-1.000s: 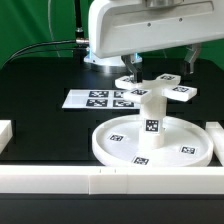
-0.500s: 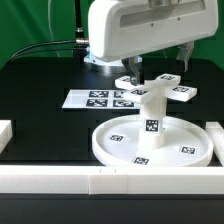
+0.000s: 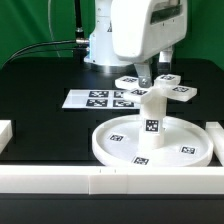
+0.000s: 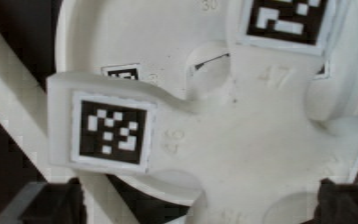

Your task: Assemble round table

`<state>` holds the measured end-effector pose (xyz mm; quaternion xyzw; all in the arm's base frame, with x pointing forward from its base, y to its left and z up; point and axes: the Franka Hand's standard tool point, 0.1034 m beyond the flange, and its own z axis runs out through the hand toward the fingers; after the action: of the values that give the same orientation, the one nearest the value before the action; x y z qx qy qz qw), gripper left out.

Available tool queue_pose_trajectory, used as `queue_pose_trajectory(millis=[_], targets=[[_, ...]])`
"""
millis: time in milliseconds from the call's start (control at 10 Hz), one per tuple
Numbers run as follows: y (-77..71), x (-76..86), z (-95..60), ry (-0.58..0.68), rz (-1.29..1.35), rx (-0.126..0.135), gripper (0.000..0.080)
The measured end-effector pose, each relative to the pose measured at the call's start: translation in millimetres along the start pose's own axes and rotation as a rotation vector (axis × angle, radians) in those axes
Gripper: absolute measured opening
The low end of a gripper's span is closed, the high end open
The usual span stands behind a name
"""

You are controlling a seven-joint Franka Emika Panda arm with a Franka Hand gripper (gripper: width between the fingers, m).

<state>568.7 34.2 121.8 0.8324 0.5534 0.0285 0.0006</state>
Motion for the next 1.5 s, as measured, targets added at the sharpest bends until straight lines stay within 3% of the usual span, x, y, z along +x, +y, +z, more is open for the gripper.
queue_pose_trajectory(millis=[500,700,1500], targets=[[-0.1,-3.4,1.7,-0.031,-0.254,-0.004,0.0649],[-5.7,-4.9,1.6,-0.037,-0.453,-0.026,0.0649],[-19.2,-6.3,15.8,-0.046,-0.443,0.002,0.0649]])
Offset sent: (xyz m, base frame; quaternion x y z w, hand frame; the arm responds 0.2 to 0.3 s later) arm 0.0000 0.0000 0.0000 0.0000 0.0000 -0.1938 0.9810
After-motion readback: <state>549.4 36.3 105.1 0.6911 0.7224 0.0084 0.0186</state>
